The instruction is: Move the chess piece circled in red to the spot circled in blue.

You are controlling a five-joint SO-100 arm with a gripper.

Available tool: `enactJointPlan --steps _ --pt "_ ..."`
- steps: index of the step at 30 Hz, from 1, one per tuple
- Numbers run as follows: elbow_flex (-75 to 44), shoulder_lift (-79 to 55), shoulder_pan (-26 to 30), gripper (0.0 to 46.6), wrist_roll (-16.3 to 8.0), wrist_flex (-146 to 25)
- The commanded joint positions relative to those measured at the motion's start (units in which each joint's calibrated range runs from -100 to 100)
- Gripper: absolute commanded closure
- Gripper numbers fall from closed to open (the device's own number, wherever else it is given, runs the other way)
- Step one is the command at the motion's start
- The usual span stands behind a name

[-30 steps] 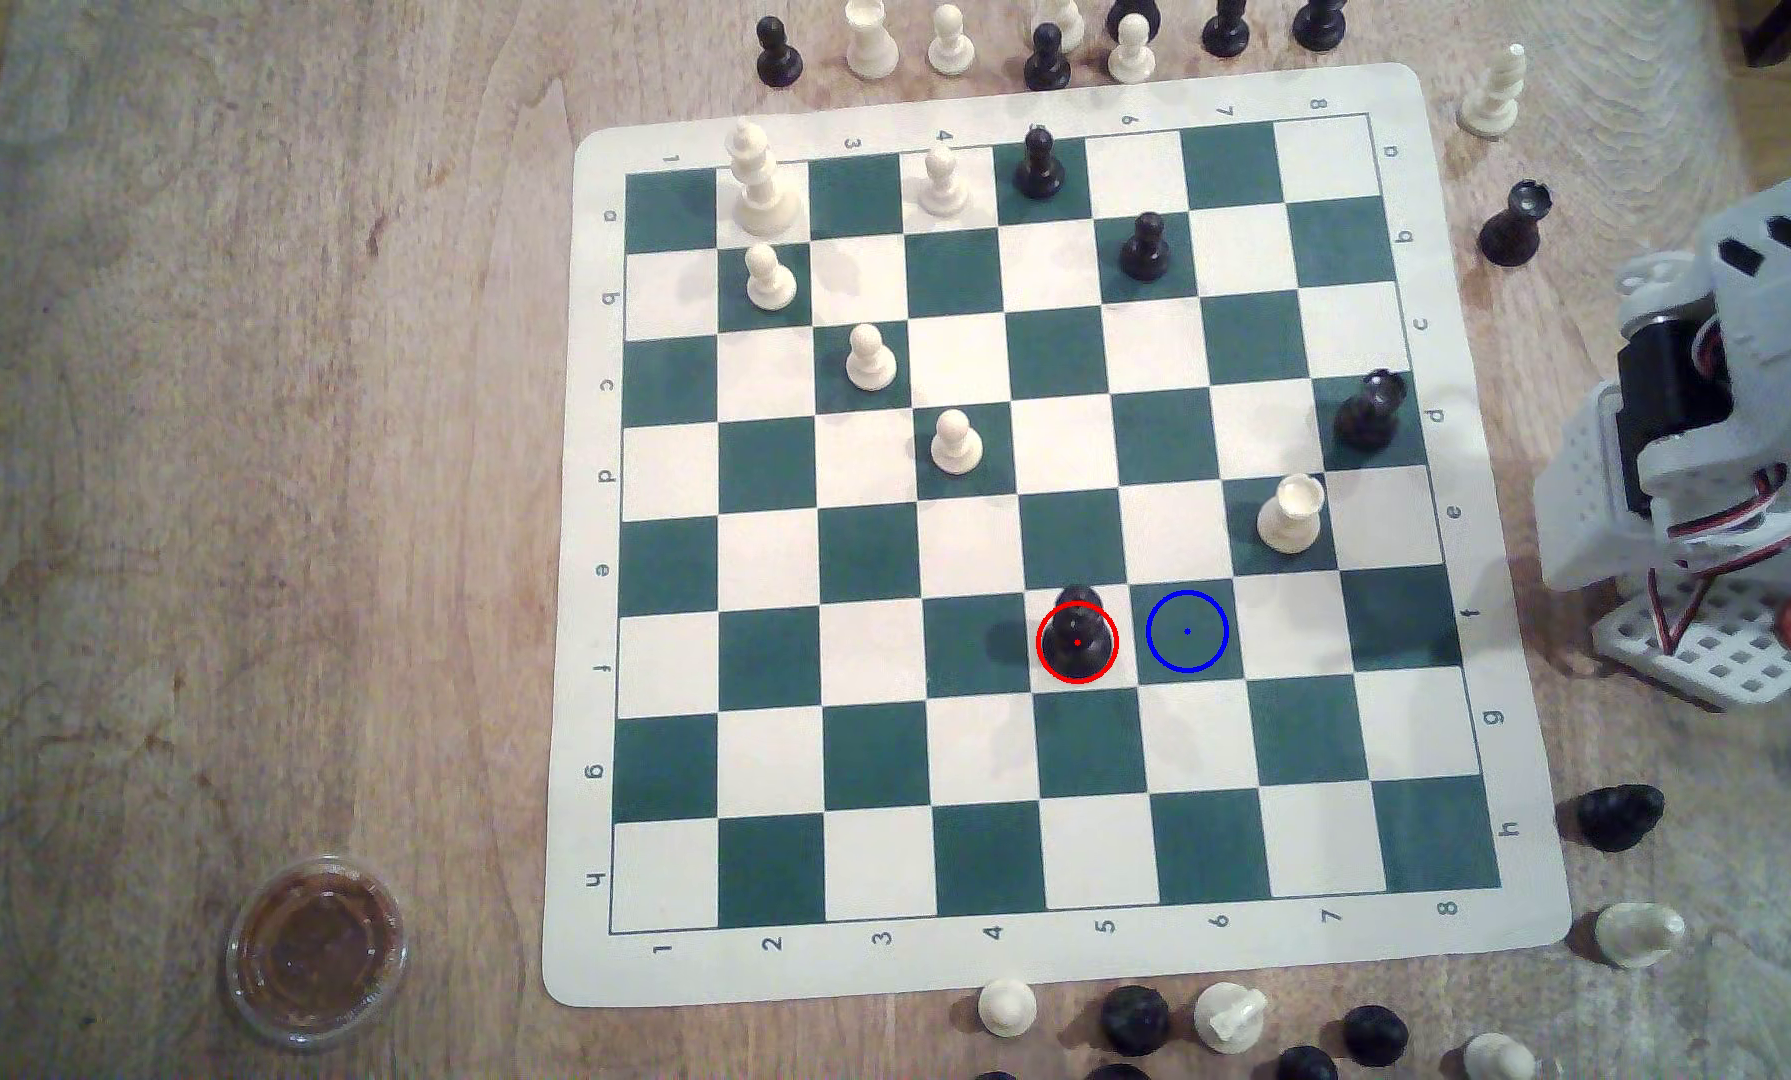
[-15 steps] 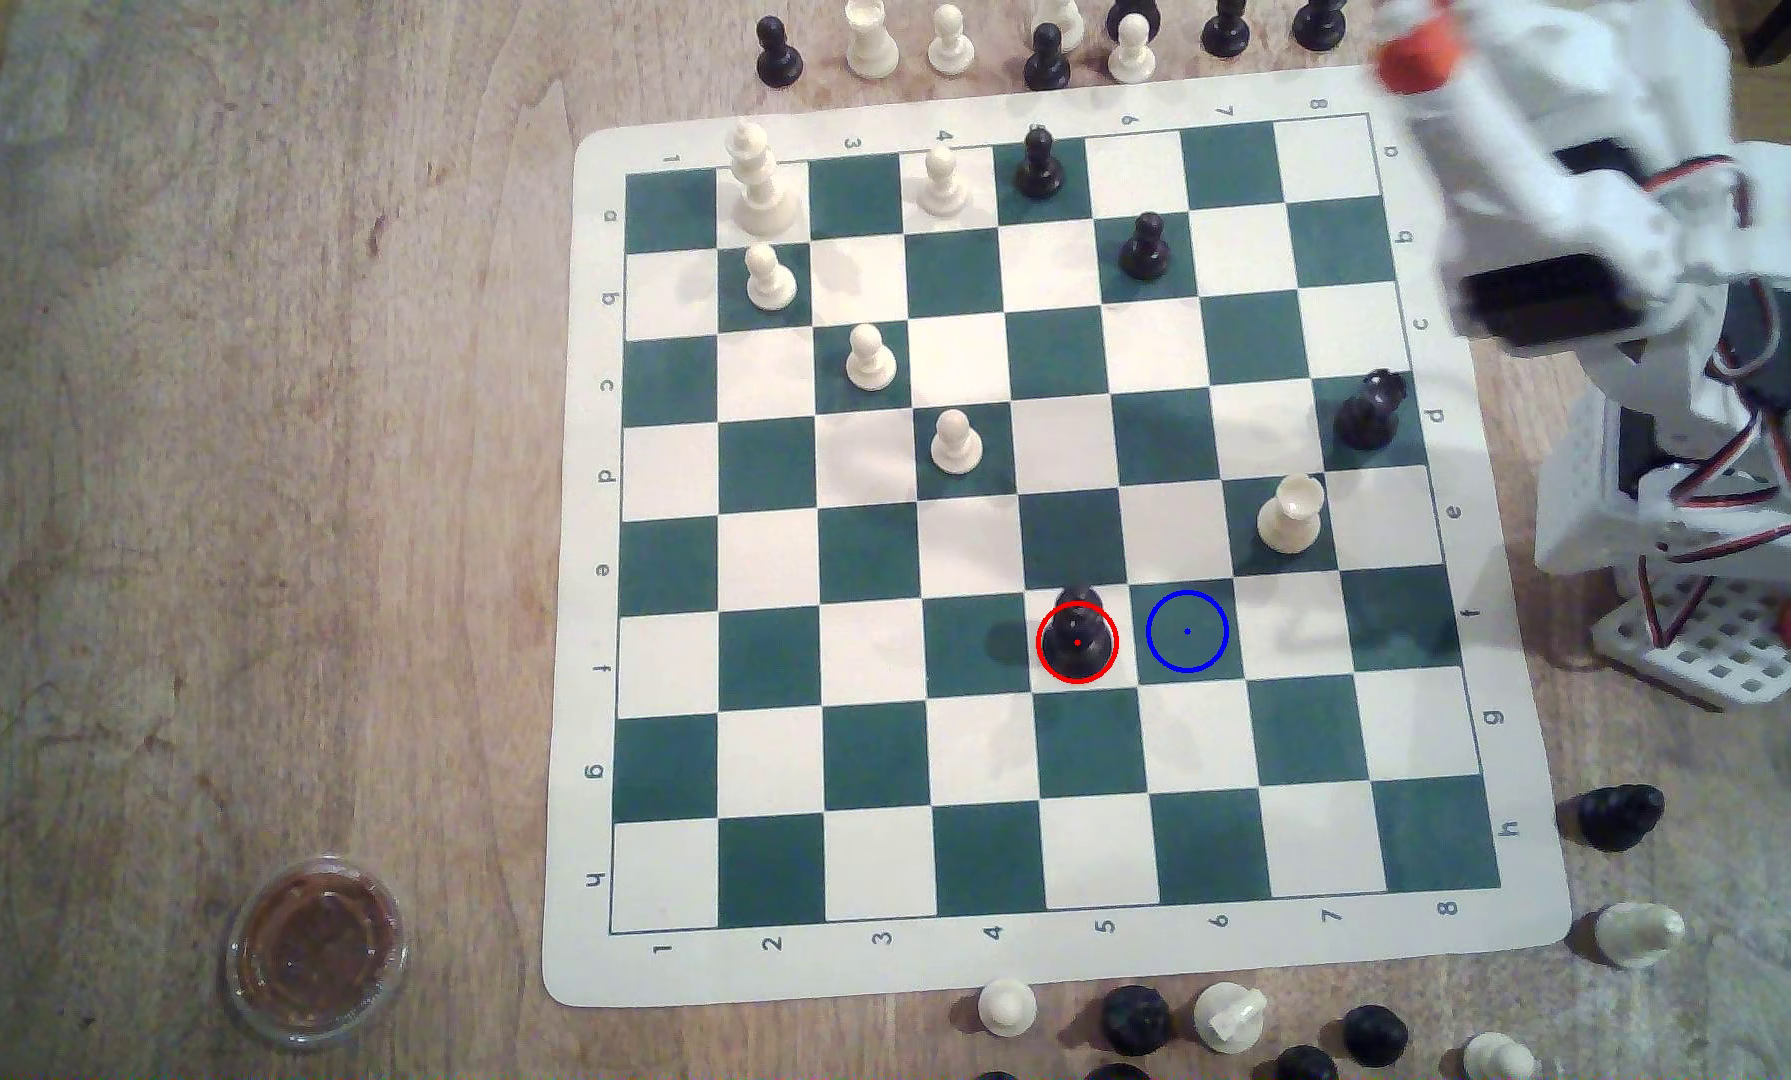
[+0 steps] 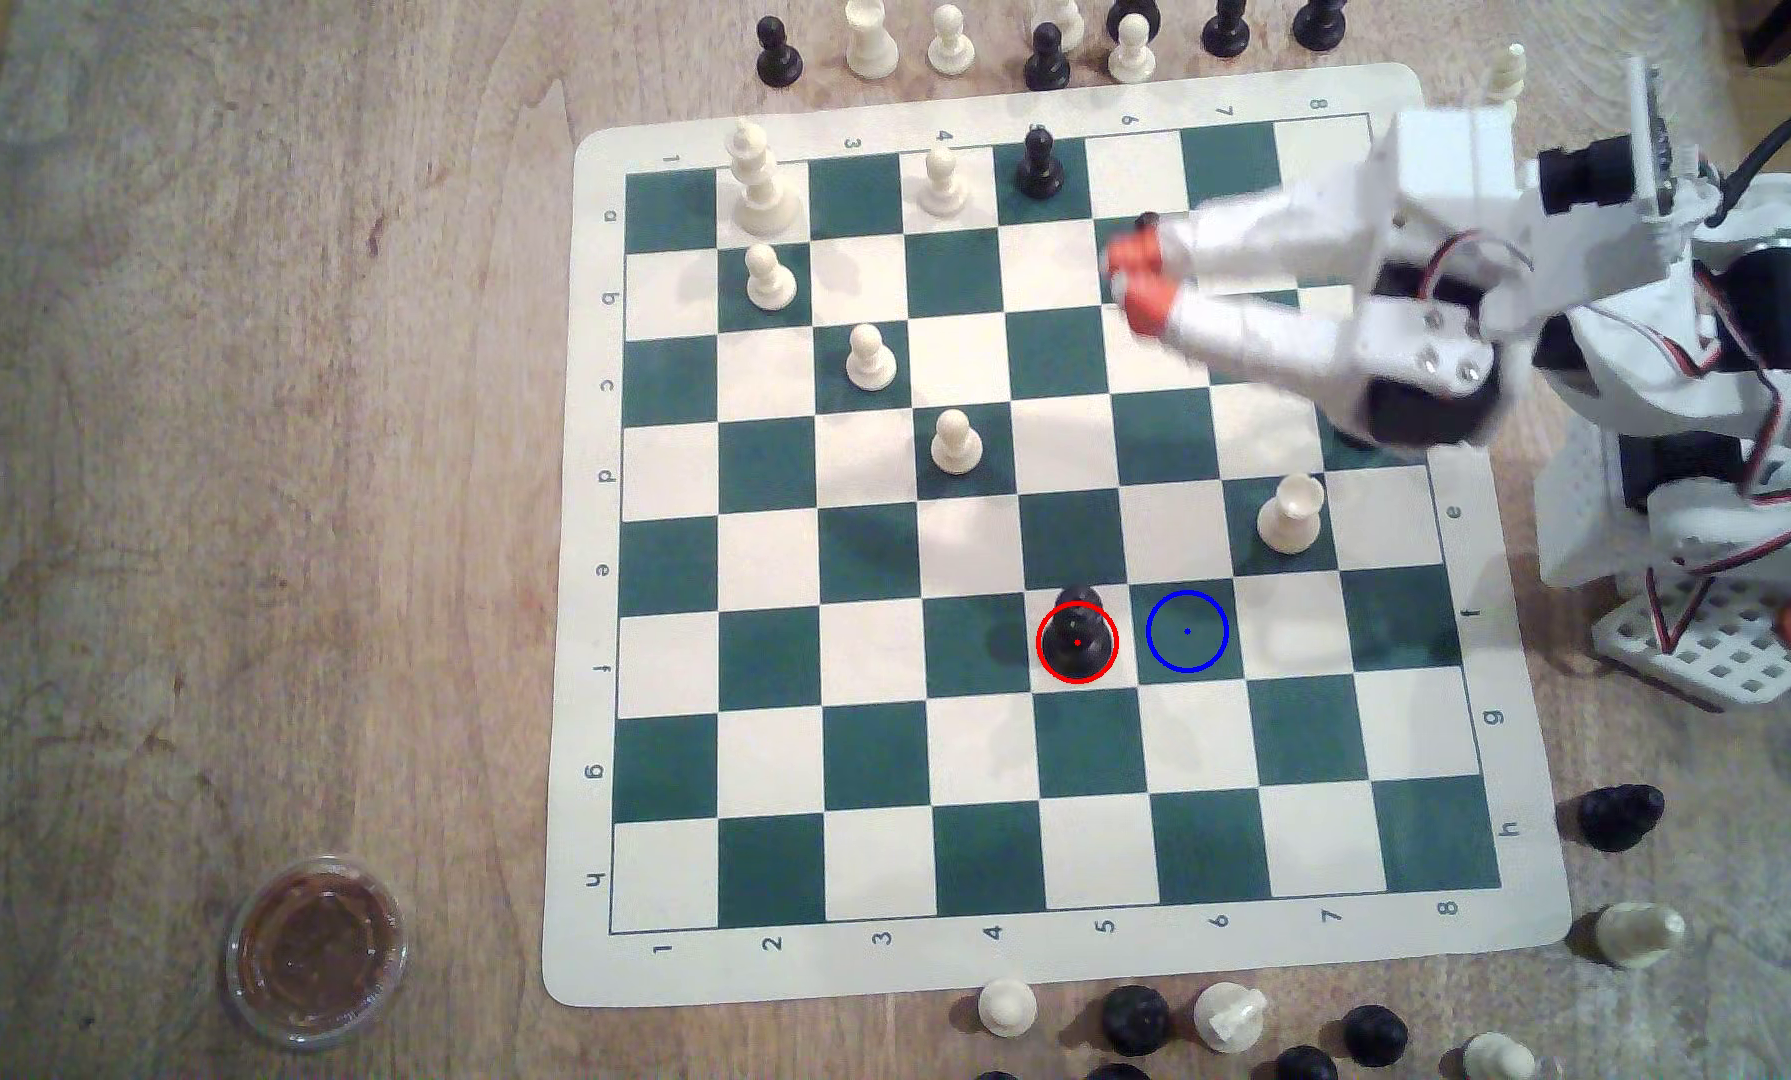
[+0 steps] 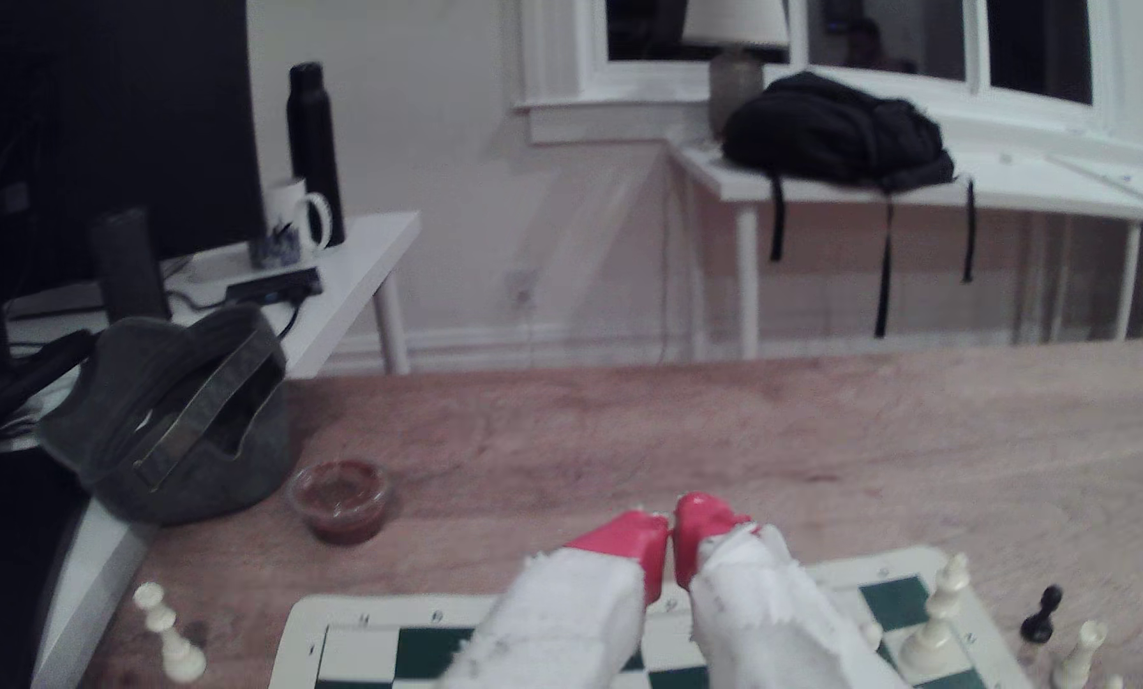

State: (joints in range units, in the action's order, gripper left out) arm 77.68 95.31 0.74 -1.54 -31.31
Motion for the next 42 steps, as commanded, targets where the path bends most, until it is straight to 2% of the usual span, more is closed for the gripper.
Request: enactJointPlan --steps 1,3,5,6,9,13,15,17,20,28,42 --pt "-11.0 -5.9 3.6 46.4 -0.1 -12.3" --pt "-11.9 -5.7 6.9 46.4 -0.3 -15.9" --pt "-12.0 -5.5 8.5 46.4 0.6 -18.5" --pt "-12.7 -6.8 9.3 43.3 0.9 -21.8" --pt "-13.1 -9.3 9.6 38.9 0.9 -26.3" --pt "-12.1 -12.4 10.5 36.8 0.3 -30.6" --pt "-12.1 -14.2 11.7 34.3 -0.1 -32.3" --pt "-12.1 -16.6 11.7 33.1 -0.2 -32.5" --pt "-12.8 -23.2 10.3 33.8 -0.9 -33.1" --pt "-9.6 -27.2 7.6 28.2 -0.6 -23.9" --pt "-7.8 -40.4 6.7 26.9 -0.4 -11.5"
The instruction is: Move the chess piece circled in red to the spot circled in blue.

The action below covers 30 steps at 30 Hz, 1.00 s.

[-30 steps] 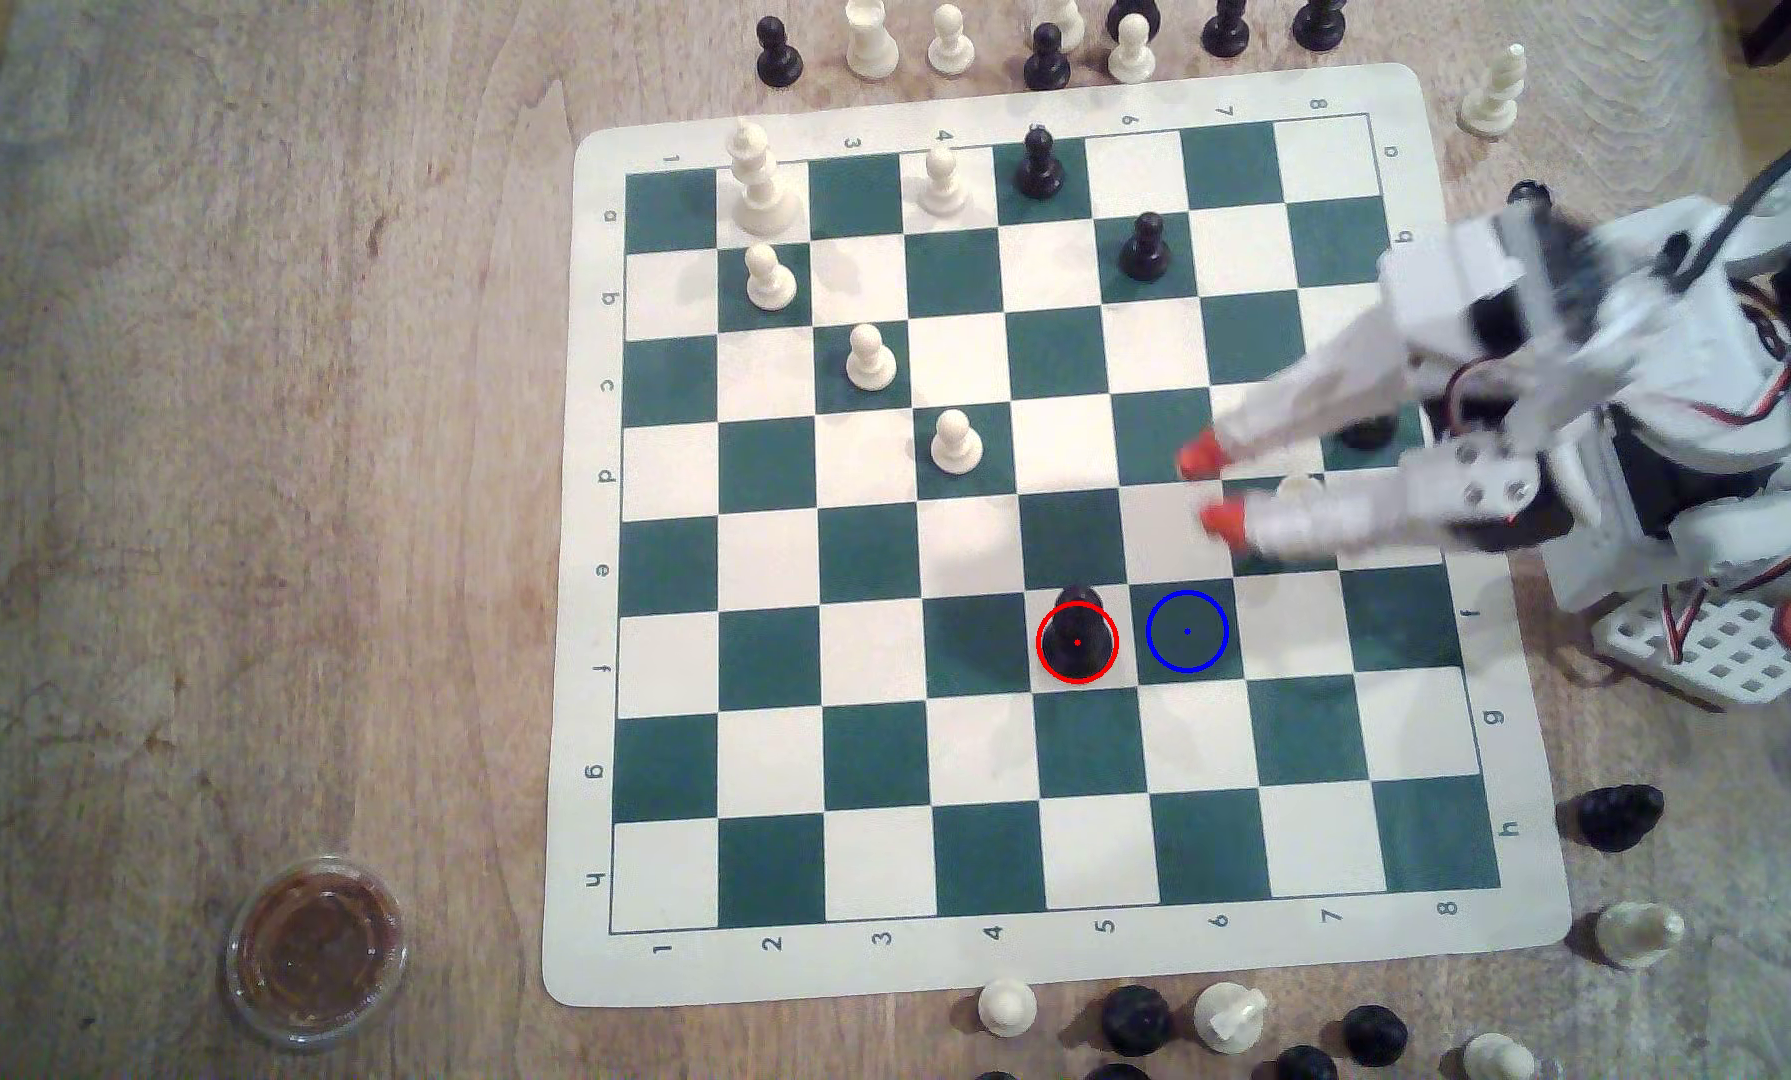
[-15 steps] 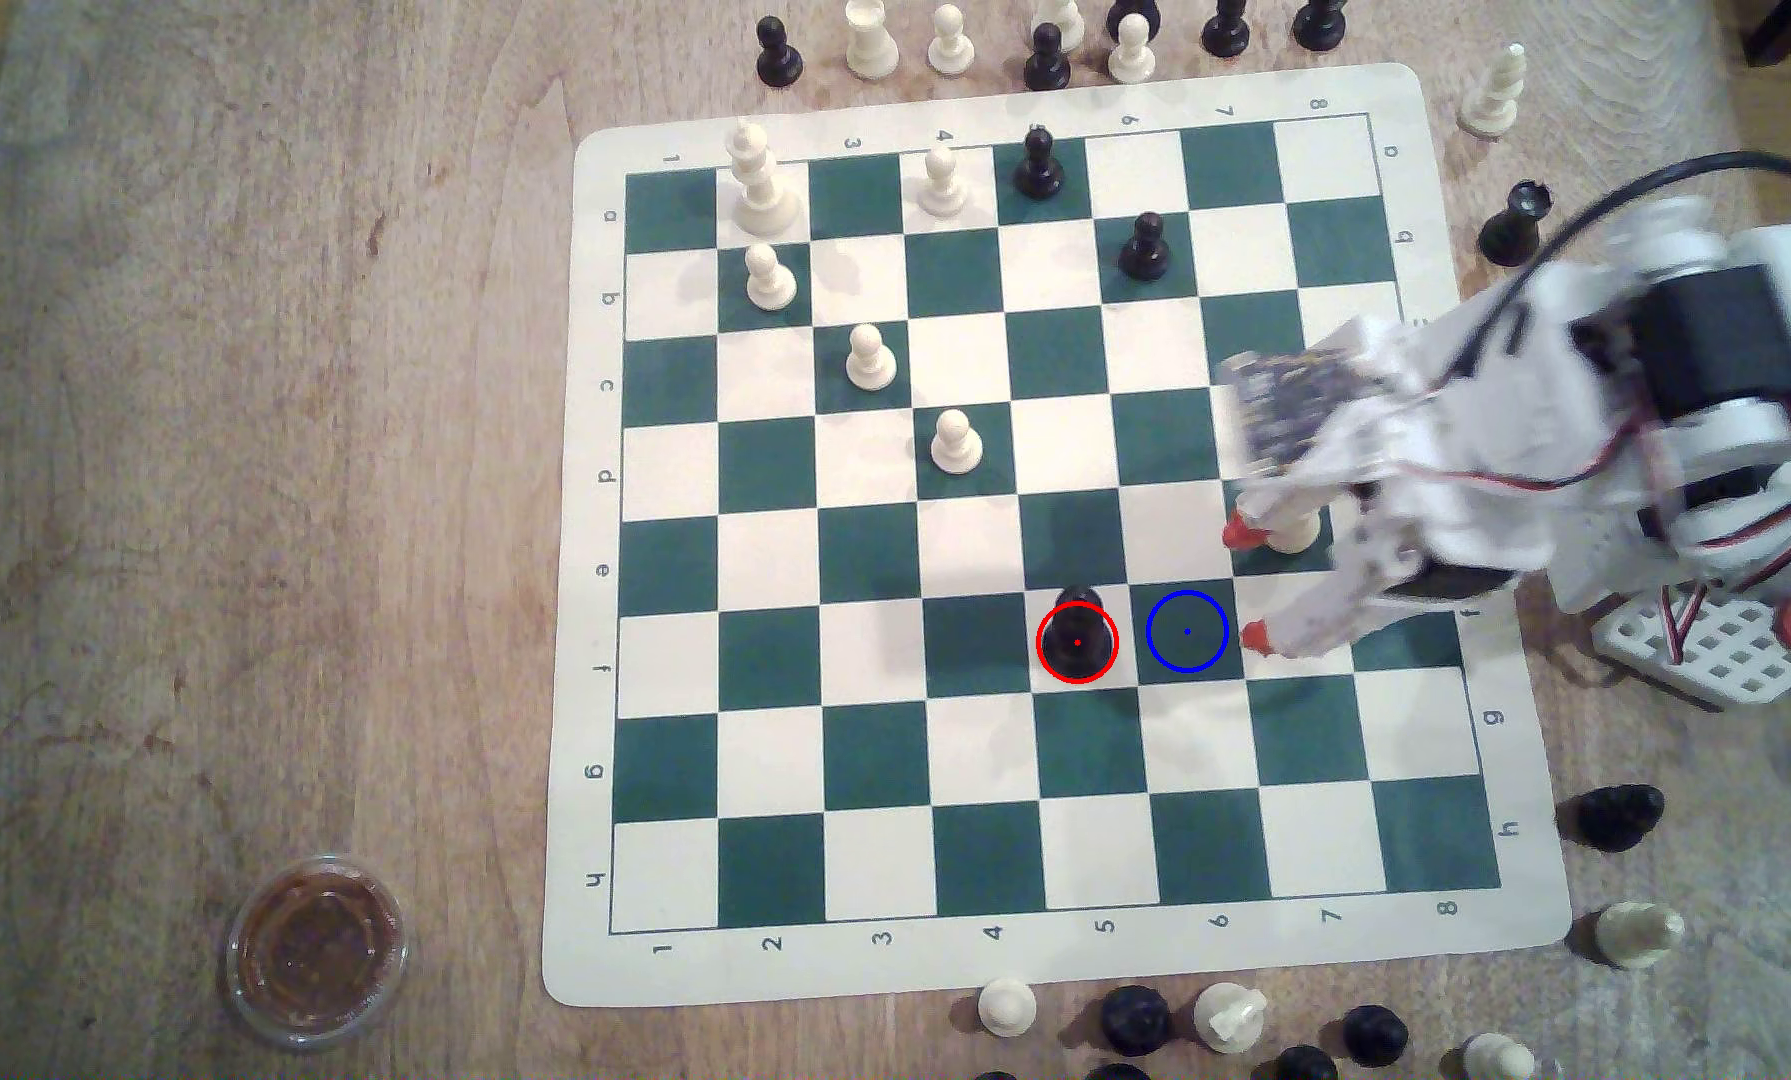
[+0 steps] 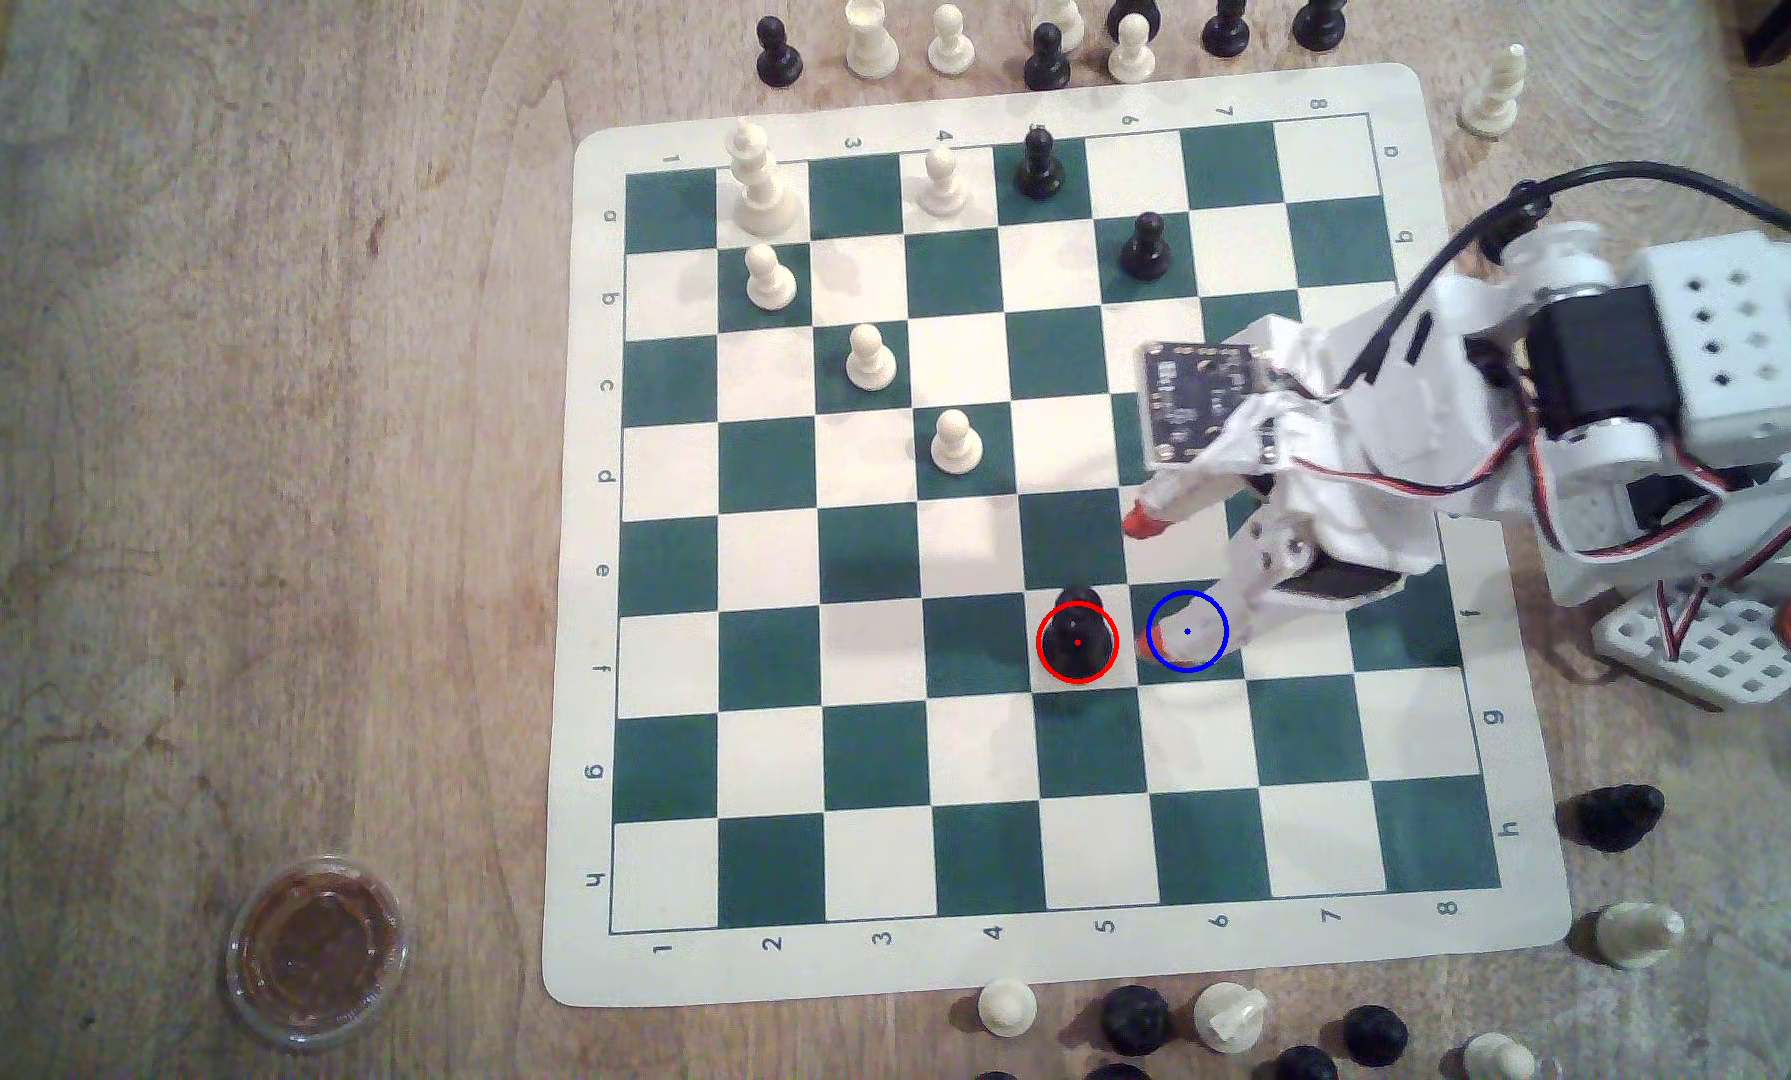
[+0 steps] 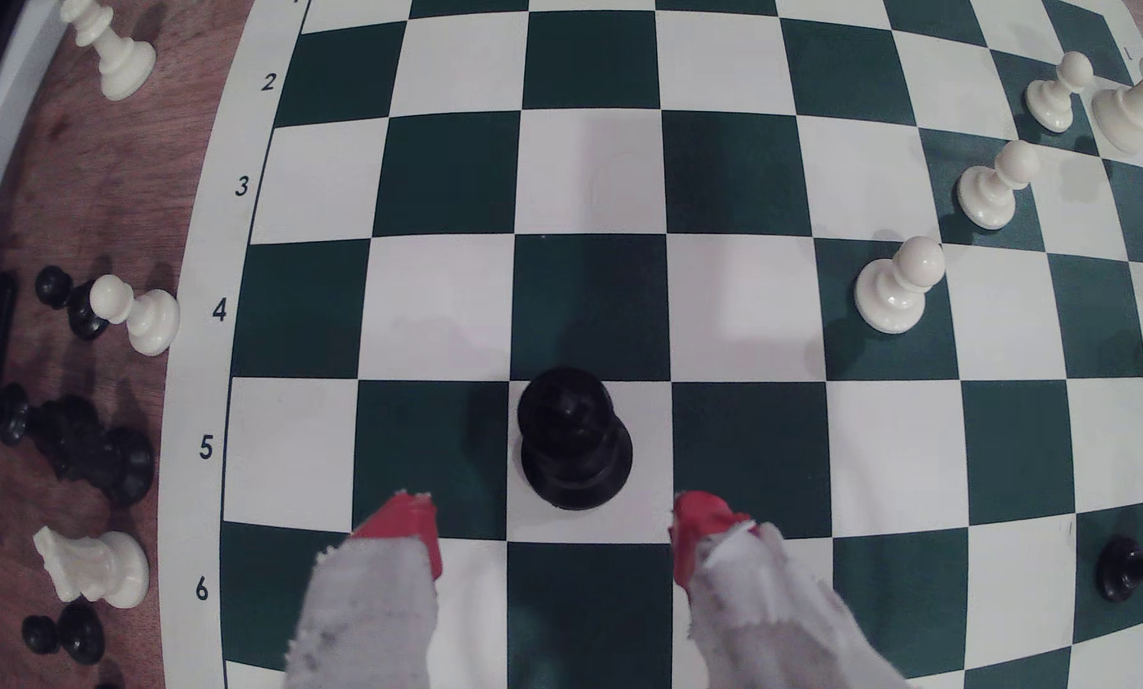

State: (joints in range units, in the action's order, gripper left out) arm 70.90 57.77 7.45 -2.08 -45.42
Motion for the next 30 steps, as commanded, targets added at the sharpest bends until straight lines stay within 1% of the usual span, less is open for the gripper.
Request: enactJointPlan --steps 1,7,13,20,30 --pt "-1.0 -3.6 -0.2 26.6 0.1 3.1" --pt "-0.9 -6.8 -0.2 26.9 0.1 4.5" --pt "-0.7 -10.6 -0.8 27.6 -0.2 11.7" --pt "0.5 -11.7 -1.2 27.6 -0.5 14.5" --pt "1.2 -13.0 1.3 28.3 -0.8 18.4"
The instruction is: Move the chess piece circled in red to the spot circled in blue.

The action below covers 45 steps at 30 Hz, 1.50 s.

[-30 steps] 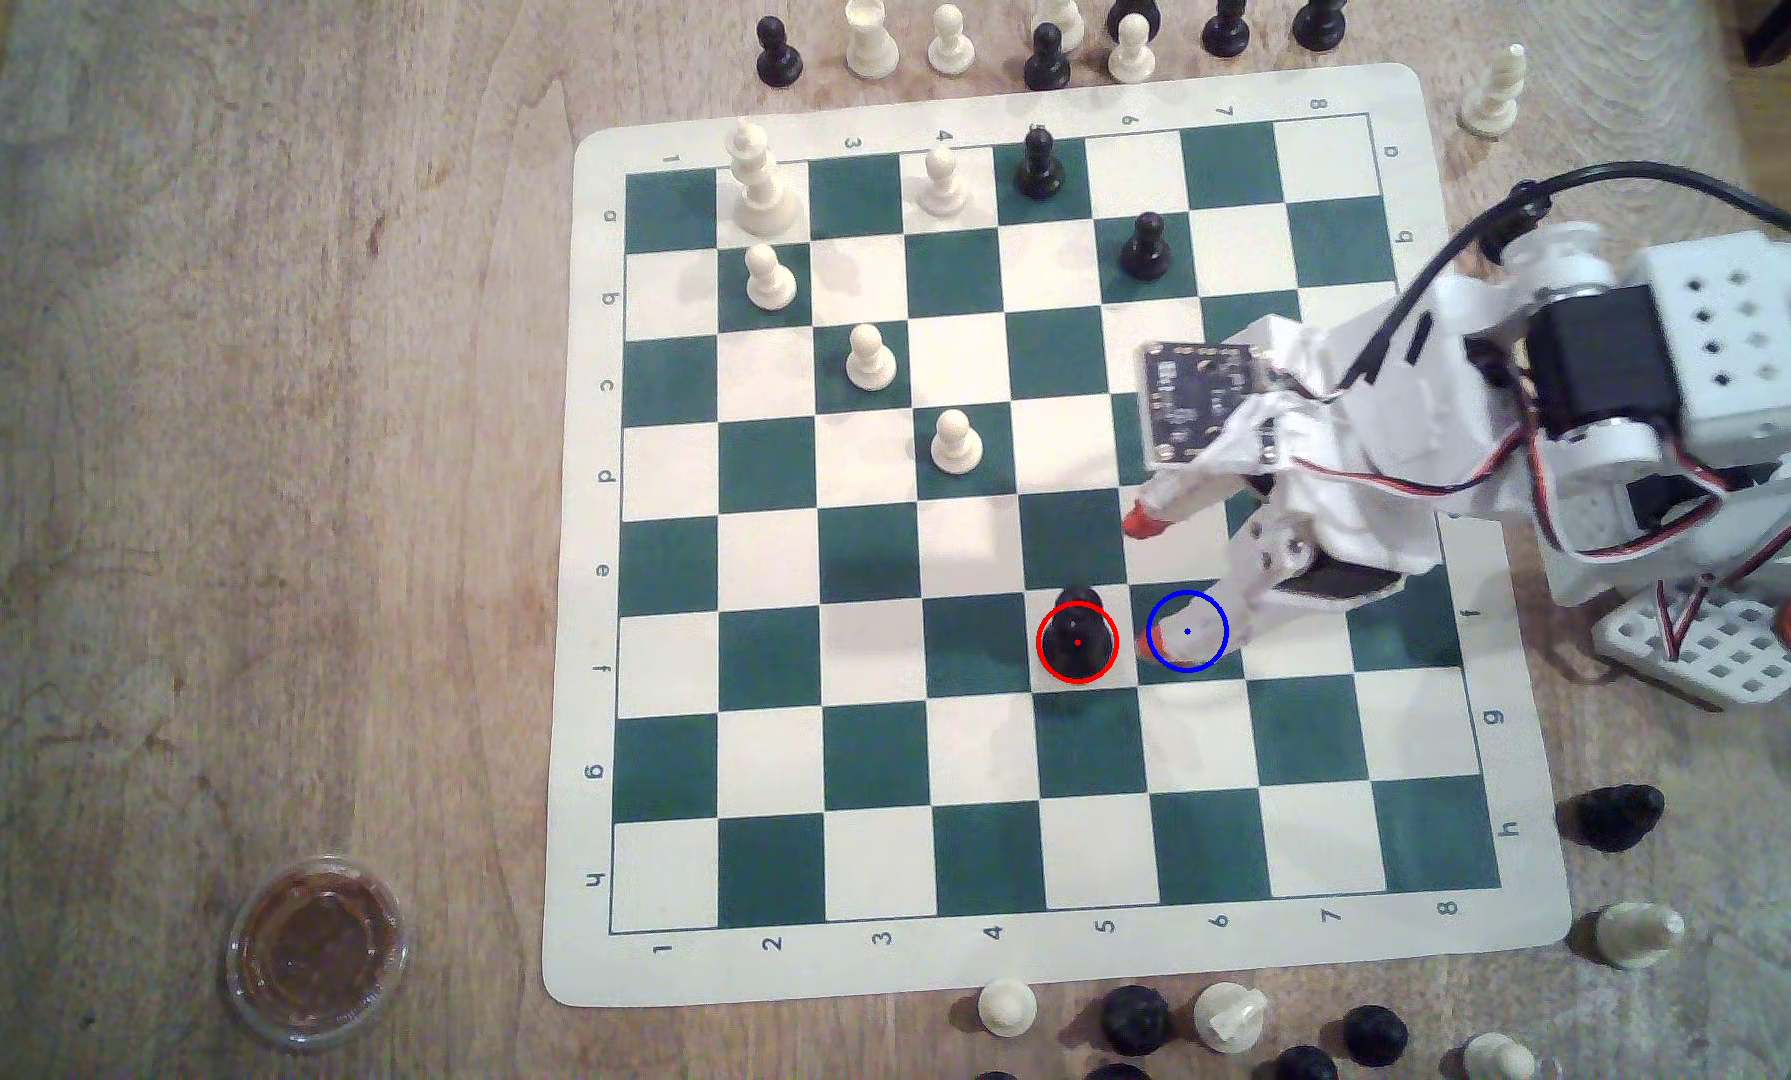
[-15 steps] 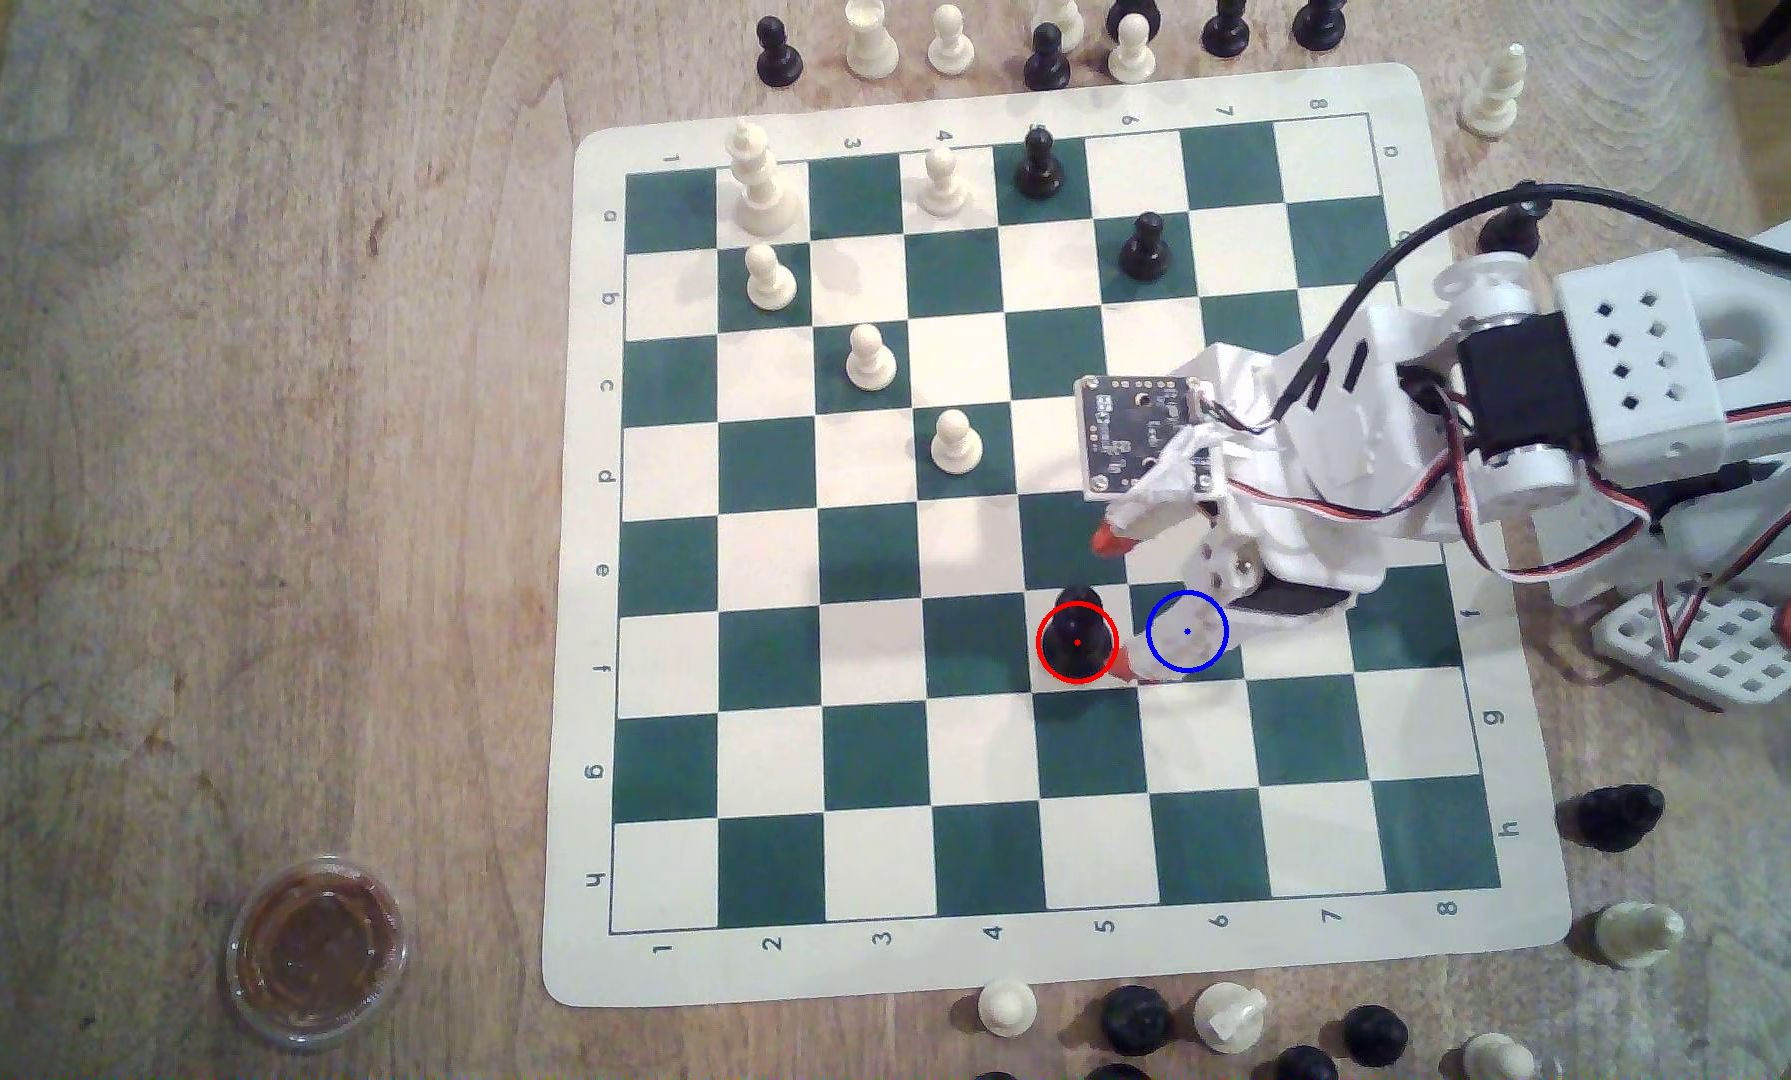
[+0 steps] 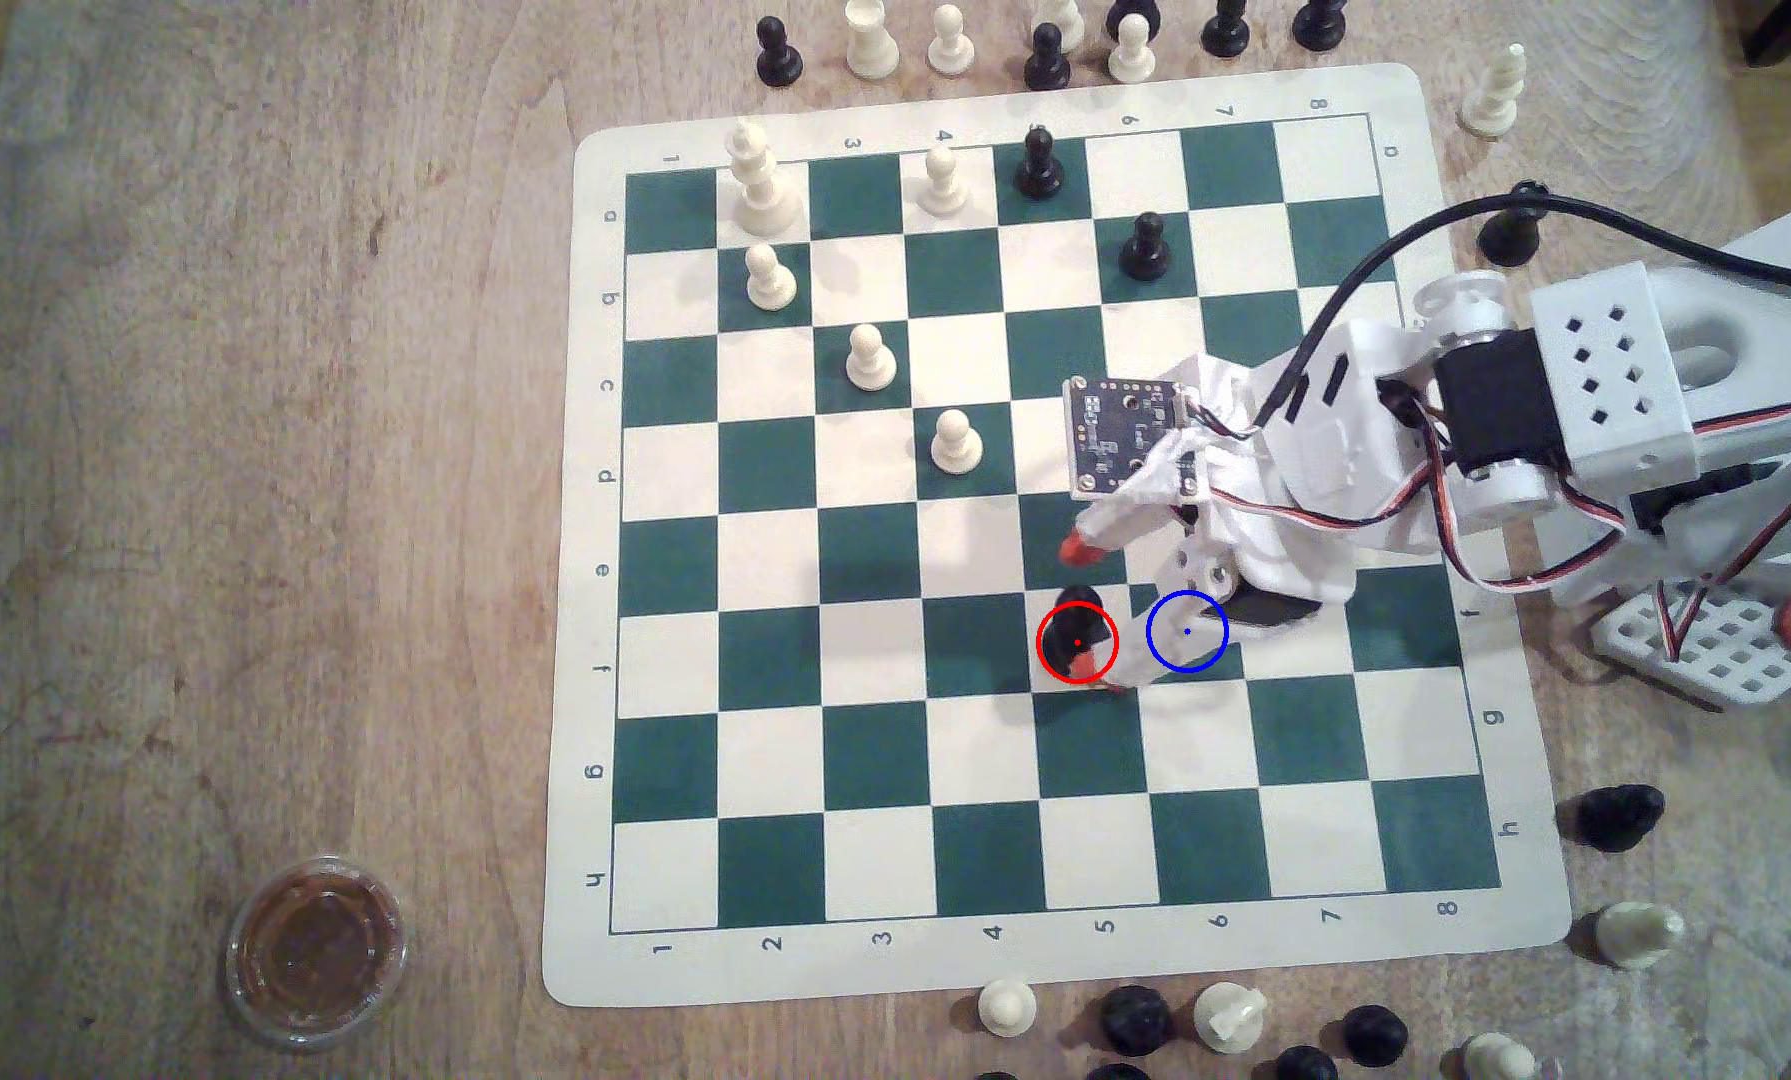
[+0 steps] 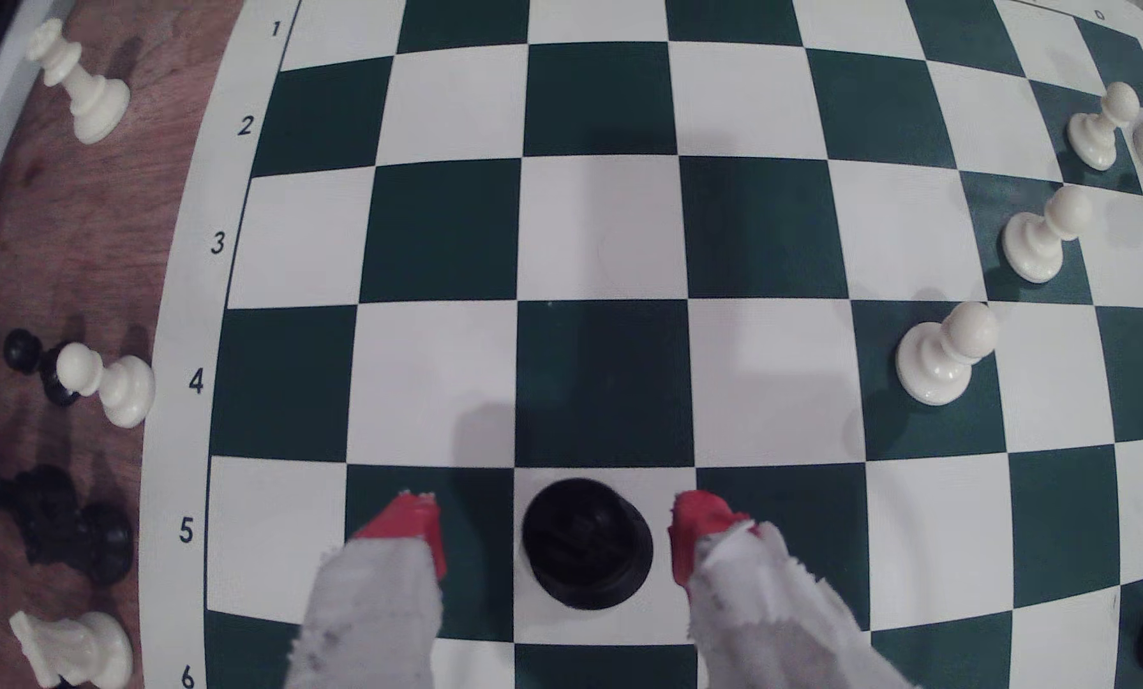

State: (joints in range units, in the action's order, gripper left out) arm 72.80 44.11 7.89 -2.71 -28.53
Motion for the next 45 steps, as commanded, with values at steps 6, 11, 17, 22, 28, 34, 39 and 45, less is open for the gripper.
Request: enactJointPlan --steps 6,11,17,22,28,34,39,45 --pt "-0.2 -0.1 0.8 29.4 -0.2 1.5" --pt "1.4 1.0 1.1 32.8 -0.7 2.6" --pt "0.5 -0.5 0.8 33.5 -0.7 3.0" --pt "-0.2 -1.7 1.2 33.3 -0.9 3.2" --pt "-0.3 -1.7 1.1 33.3 -0.9 4.3" --pt "-0.3 -1.8 1.8 36.1 -1.0 4.6" --pt "-0.4 -2.5 1.9 38.3 -1.0 5.8" --pt "-0.4 -2.1 1.5 43.8 -1.0 5.8"
